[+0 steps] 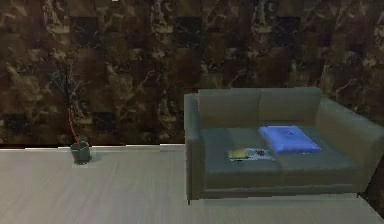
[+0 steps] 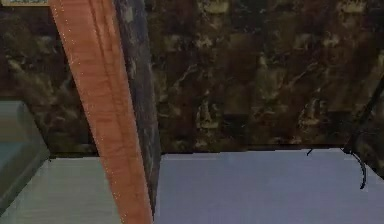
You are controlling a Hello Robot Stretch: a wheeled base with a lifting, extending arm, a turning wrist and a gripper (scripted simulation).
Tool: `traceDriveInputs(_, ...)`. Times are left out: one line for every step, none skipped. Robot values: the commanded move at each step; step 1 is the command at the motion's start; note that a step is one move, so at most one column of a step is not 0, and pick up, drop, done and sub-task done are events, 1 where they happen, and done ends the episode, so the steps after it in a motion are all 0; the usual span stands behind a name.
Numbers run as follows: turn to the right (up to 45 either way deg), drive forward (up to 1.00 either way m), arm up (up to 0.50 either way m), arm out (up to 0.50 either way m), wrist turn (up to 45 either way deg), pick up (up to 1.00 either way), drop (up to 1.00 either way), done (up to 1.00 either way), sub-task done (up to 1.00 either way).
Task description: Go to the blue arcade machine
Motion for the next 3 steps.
traceDriveInputs(0.0,0.45,0.00,0.00,0.0,0.00,0.00,0.00,0.00)
traceDriveInputs(-45.0,0.00,0.00,0.00,0.0,0.00,0.00,0.00,0.00)
traceDriveInputs(-18.0,0.00,0.00,0.00,0.0,0.00,0.00,0.00,0.00)
